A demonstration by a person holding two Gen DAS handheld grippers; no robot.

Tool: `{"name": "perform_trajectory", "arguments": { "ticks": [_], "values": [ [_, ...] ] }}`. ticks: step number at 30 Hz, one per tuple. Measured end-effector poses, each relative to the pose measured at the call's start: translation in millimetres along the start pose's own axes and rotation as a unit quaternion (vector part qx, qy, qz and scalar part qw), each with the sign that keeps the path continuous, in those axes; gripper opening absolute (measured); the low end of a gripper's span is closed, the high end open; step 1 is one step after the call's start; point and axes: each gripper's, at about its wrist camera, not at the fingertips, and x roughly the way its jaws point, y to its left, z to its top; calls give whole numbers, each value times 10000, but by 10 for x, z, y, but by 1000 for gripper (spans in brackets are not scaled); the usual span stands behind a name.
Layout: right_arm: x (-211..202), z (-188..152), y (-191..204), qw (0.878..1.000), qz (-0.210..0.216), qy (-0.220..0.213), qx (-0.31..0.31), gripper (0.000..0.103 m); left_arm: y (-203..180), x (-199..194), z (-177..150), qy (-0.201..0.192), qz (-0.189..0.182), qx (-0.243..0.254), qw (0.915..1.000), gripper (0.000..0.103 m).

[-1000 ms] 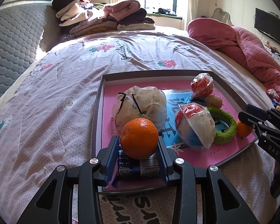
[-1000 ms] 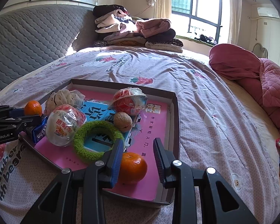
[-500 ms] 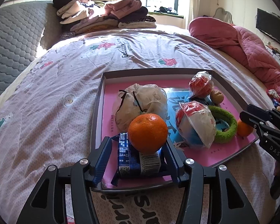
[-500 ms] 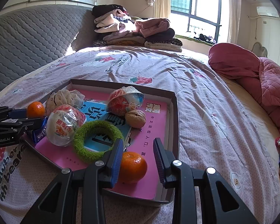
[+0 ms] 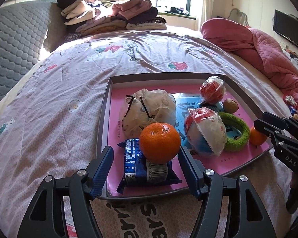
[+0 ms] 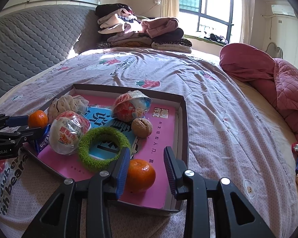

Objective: Organize objects

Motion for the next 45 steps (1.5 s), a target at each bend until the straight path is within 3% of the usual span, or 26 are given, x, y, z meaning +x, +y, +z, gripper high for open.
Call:
{"name": "perform_trajectory", "arguments": {
  "ticks": [25,39,45],
  "values": [
    [-25,-3,-12,10000,-48,12,-3,39,-124,-73,-56,9,-21,173,9998,74],
    [-235,102,-31,9997,-39,-249,70,39,-137,-329,25,-296,23,125,9995,74],
    [-370,157,24,9992,29,-401,73,48,-132,-441,42,-395,41,95,9992,74]
  ]
}}
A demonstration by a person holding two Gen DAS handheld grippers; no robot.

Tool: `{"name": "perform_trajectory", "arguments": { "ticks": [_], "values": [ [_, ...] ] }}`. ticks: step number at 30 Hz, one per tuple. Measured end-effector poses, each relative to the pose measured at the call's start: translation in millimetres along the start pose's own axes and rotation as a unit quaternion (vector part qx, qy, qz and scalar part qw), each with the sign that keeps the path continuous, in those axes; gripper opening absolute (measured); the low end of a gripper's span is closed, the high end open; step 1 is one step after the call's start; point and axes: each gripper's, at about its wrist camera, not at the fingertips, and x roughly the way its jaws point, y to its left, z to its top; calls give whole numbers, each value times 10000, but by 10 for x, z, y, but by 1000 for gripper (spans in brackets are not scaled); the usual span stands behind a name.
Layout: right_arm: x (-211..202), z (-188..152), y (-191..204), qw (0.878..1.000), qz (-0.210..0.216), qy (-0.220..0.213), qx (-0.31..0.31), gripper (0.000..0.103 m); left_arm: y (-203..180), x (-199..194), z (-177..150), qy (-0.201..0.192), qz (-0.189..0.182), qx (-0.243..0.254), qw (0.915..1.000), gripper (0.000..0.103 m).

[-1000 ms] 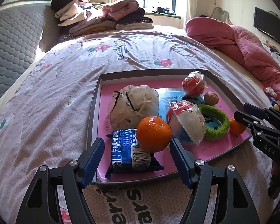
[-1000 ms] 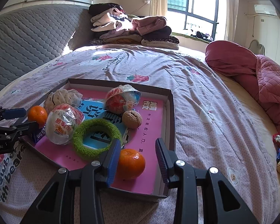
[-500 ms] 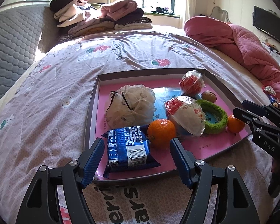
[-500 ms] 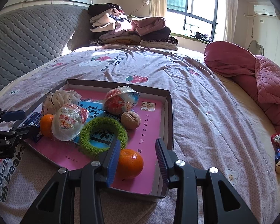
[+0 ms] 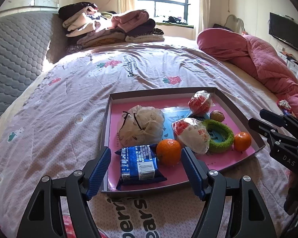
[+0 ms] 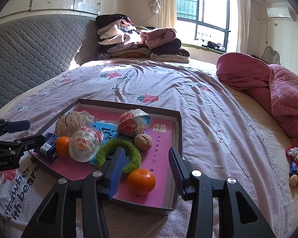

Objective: Organize objects

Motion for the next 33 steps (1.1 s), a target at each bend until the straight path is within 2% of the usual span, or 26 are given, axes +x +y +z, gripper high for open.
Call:
{"name": "perform_trajectory", "arguments": {
  "ticks": [18,33],
  "values": [
    [-363,121,87,9990,224,-371,83,50,-14,-384,20,-312,153,-295,9990,77],
    [-747,137,113,9968,357,-685,191,50,-98,-719,-65,-543,329,-261,9976,77]
  ]
}}
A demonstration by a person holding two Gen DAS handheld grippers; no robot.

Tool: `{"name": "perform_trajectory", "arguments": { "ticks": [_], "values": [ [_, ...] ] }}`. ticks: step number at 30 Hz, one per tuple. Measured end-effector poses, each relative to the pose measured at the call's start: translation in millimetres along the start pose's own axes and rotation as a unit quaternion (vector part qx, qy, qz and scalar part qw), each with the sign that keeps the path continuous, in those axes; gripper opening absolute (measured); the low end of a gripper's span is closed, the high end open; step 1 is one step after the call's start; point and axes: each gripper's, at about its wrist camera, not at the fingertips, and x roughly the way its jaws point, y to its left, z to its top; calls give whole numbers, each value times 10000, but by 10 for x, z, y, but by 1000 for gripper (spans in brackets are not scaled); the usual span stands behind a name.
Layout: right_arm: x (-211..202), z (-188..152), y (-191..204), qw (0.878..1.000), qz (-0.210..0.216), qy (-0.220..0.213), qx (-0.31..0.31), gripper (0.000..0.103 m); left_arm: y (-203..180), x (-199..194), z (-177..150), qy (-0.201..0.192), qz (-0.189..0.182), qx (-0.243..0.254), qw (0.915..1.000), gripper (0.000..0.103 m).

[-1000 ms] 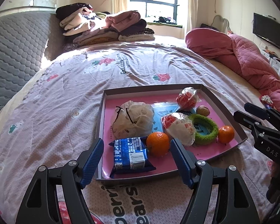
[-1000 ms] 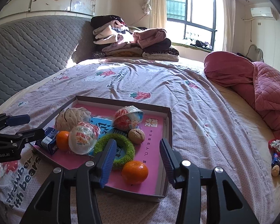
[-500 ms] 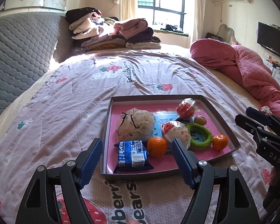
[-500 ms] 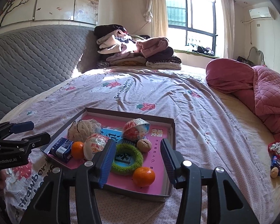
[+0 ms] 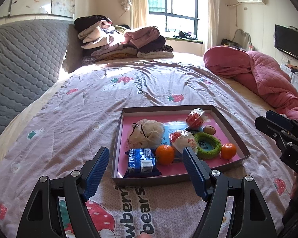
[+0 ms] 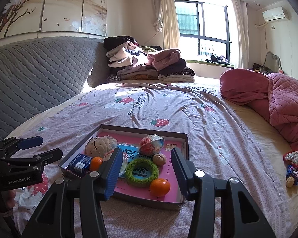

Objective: Organize objects

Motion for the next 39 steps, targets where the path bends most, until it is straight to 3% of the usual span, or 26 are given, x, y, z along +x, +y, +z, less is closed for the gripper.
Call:
{"name": "perform_trajectory", "arguments": {
  "ticks": [7,39],
  "values": [
    [-132,-28,53,9999,0,-99,-23,56,55,-97,-68,-29,29,-81,10000,77],
    [-330,-421,344,9998,212,-46,44,62,122,-367,-415,-183,147,-115,9997,77]
  ]
}}
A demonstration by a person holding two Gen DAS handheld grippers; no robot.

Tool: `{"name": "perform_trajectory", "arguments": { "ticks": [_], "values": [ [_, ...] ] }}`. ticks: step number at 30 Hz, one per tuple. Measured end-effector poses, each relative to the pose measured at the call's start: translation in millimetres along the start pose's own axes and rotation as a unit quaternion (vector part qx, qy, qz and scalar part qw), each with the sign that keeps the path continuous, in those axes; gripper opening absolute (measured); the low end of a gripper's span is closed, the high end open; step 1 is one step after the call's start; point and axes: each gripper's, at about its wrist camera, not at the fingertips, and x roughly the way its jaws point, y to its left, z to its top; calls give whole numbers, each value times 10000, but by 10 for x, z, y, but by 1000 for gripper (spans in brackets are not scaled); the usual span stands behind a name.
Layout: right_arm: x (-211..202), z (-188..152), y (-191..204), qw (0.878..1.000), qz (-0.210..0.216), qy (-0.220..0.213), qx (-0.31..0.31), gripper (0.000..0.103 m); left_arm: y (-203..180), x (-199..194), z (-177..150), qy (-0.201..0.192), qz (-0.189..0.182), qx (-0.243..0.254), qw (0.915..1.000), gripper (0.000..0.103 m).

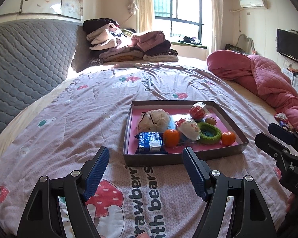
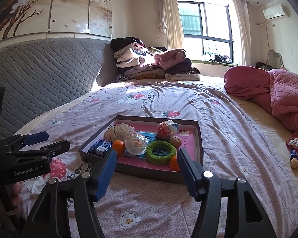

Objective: Organize objects

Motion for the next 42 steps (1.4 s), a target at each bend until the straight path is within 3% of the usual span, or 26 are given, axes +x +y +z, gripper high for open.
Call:
{"name": "perform_trajectory", "arguments": {
  "ticks": [22,42],
  "values": [
    [-18,-255,-31,9992,-215,123,313,69,-82,-91,-213,25,44,192,9998,77],
    [181,-472,-96,9968,-450,543,379,69,-18,95,-338,299,85,82,9995,77]
  ]
}}
